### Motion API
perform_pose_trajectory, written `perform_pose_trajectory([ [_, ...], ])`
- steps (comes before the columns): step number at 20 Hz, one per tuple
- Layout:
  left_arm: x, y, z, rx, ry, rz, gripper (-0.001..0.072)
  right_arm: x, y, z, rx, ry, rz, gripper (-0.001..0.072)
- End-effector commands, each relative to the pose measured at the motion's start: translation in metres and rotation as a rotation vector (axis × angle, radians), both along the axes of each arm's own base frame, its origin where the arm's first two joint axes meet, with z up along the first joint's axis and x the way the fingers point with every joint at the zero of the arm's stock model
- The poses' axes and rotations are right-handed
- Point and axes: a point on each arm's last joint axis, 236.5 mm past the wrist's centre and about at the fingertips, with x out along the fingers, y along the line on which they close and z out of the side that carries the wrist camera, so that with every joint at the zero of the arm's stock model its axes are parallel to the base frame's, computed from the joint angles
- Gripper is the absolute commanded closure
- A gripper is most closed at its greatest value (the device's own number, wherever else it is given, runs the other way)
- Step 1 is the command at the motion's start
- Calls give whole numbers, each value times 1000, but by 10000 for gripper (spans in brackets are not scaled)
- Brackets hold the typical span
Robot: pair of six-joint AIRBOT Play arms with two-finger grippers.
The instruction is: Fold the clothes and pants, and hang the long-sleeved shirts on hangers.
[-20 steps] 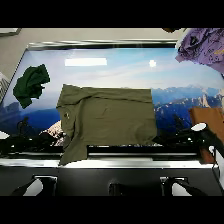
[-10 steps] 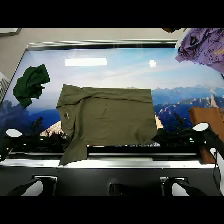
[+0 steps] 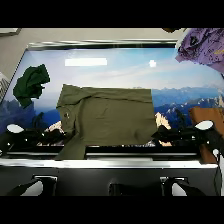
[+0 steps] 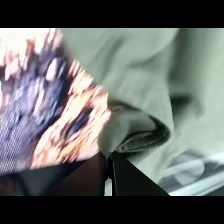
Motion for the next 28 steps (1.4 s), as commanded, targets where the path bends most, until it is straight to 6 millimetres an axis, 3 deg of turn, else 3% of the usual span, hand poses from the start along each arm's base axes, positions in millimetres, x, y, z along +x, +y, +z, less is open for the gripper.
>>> perform_pose_trajectory([
  [1,59,15,61,38,-186,47,695,47,8,52,-48,-191,58,687],
  [2,83,22,93,59,-273,57,695,75,5,80,-94,-287,49,687],
  [4,132,42,181,138,-481,85,695,126,-7,159,-207,-512,27,687],
  [6,160,65,282,262,-700,118,695,155,-28,259,-329,-732,-24,687],
  [7,165,77,334,331,-804,145,694,158,-38,307,-386,-826,-53,687],
  [9,153,95,444,459,-1023,220,694,145,-52,404,-485,-1014,-101,687],
  [11,115,101,539,549,-1224,300,694,110,-59,485,-553,-1173,-153,687],
  [12,89,100,578,581,-1314,339,694,88,-60,518,-573,-1247,-186,687],
  [14,38,99,624,618,-1430,417,693,41,-58,563,-580,-1373,-247,687],
  [16,-5,101,639,656,-1473,483,693,-4,-58,587,-586,-1445,-303,687],
  [18,-34,107,640,675,-1474,555,694,-34,-62,601,-621,-1496,-338,687],
  [21,-42,111,633,689,-1455,578,694,-40,-69,603,-642,-1496,-369,687],
  [22,-35,113,627,687,-1436,574,694,-32,-69,598,-634,-1474,-363,687],
  [24,-7,120,603,682,-1347,549,694,3,-73,567,-612,-1347,-344,687],
  [26,38,122,552,666,-1185,452,693,53,-77,510,-588,-1139,-290,687],
  [28,90,111,481,602,-1005,291,693,106,-77,432,-560,-908,-206,686],
])
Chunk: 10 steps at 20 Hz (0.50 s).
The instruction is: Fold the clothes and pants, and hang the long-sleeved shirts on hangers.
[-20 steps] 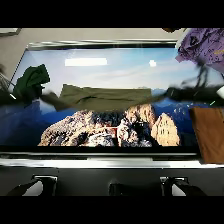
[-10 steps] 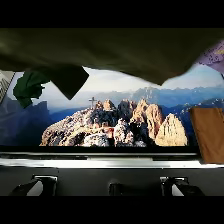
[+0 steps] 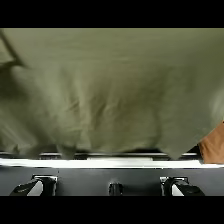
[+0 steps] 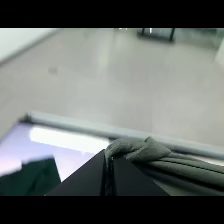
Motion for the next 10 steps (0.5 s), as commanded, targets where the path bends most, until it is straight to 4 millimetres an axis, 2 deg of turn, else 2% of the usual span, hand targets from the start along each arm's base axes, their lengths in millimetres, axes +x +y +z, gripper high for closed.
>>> perform_pose_trajectory([
  [1,73,-12,-113,-46,336,-151,693,75,-2,-124,64,385,29,686],
  [4,141,-17,-251,-129,643,-210,693,138,-9,-245,108,672,34,686],
  [6,170,-24,-344,-183,834,-235,693,172,-13,-321,135,819,31,686],
  [8,188,-36,-427,-220,992,-260,693,198,-15,-392,156,920,23,686],
  [10,195,-52,-496,-239,1115,-283,692,215,-5,-447,191,981,37,685],
])
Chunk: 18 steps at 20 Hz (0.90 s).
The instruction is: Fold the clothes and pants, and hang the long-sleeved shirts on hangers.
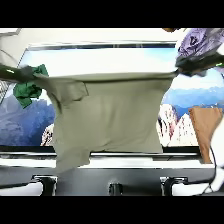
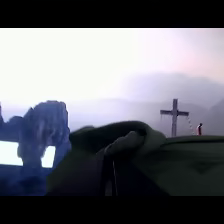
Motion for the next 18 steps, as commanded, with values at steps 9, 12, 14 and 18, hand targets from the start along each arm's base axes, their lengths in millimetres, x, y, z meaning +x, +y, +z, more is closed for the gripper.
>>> perform_pose_trajectory([
  [9,-2,-48,-153,-70,347,-64,168,8,50,-142,209,287,70,238],
  [12,-14,-17,-94,-66,296,-29,168,-30,40,-103,176,333,183,220],
  [14,-38,12,-59,-41,269,-1,168,-43,24,-68,224,260,187,220],
  [18,-104,59,-35,-37,229,141,169,-113,-20,-53,378,238,38,219],
])
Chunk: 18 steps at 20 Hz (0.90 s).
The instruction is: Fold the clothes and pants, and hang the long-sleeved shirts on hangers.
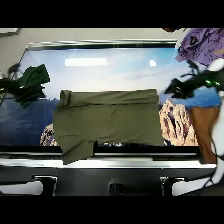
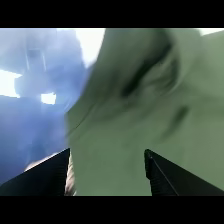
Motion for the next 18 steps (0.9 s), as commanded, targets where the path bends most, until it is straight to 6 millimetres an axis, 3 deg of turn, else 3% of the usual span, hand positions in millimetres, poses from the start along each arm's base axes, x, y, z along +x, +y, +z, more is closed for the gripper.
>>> perform_pose_trajectory([
  [1,-61,31,13,18,-20,112,170,-70,-19,6,124,16,-96,219],
  [3,-92,33,4,16,-13,157,172,-118,-17,-13,160,71,-151,220],
  [6,-117,27,-6,13,-5,177,174,-160,-3,-41,153,91,-166,220],
  [9,-119,24,-9,8,-4,176,174,-182,5,-69,157,157,-176,220],
  [15,-116,24,-8,10,-16,176,174,-217,-11,-108,35,259,-169,220],
  [18,-115,25,-8,12,-21,178,174,-218,-6,-119,49,257,-192,219],
])
